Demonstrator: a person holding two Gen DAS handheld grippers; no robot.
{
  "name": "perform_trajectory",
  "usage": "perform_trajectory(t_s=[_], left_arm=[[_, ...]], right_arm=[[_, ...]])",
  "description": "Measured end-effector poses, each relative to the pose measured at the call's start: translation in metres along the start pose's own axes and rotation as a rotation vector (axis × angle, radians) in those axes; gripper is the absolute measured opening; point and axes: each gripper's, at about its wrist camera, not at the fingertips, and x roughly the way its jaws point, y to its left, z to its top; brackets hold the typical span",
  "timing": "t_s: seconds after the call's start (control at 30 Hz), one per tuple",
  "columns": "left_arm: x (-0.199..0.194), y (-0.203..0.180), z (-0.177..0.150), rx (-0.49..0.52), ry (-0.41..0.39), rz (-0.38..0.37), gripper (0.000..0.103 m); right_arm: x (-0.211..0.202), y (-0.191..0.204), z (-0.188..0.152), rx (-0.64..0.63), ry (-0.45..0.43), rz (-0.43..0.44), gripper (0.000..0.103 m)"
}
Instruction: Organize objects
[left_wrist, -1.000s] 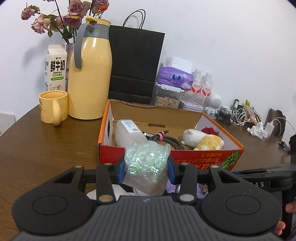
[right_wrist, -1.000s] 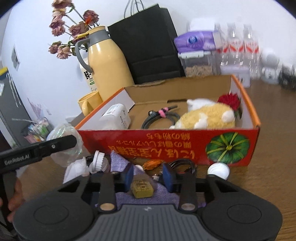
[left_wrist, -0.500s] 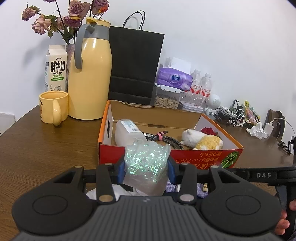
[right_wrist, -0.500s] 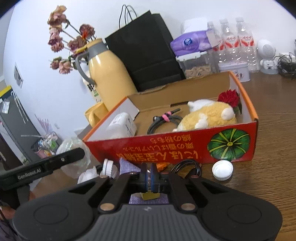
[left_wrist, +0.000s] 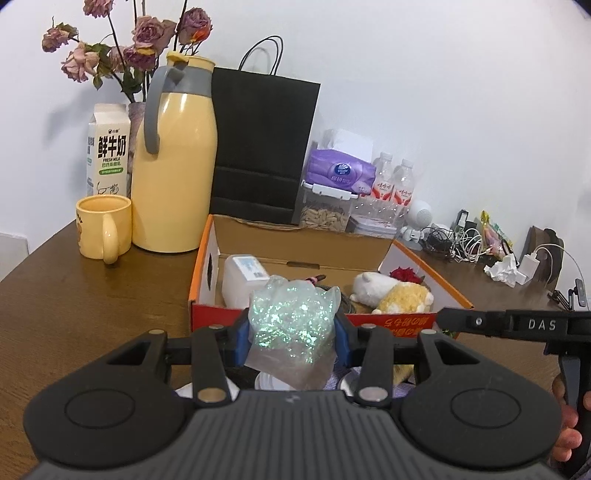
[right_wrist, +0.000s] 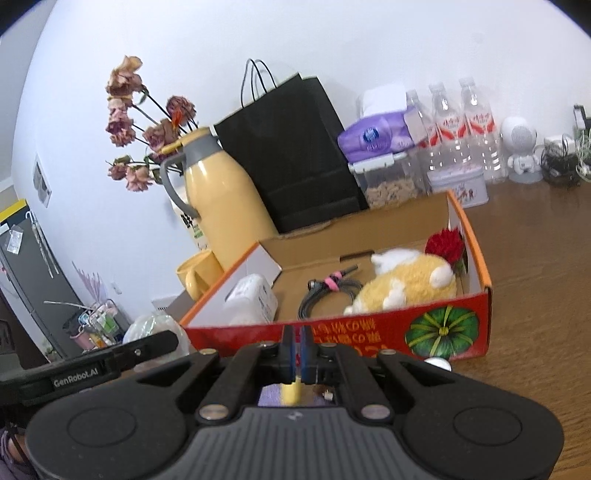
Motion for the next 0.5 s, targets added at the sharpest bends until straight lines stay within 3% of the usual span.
perform_trajectory(t_s=[0.3, 0.5], left_arm=[[-0.001, -0.020, 0.021, 0.050, -0.032, -0.023, 0.044], [0.012, -0.041, 0.051, 0.094, -0.075, -0.042, 0.044]], right_arm=[[-0.008, 0.017, 0.028, -0.066, -0.067, 0.003, 0.002], [0.012, 0.026, 0.057, -0.120, -0.076, -0.037, 0.002]])
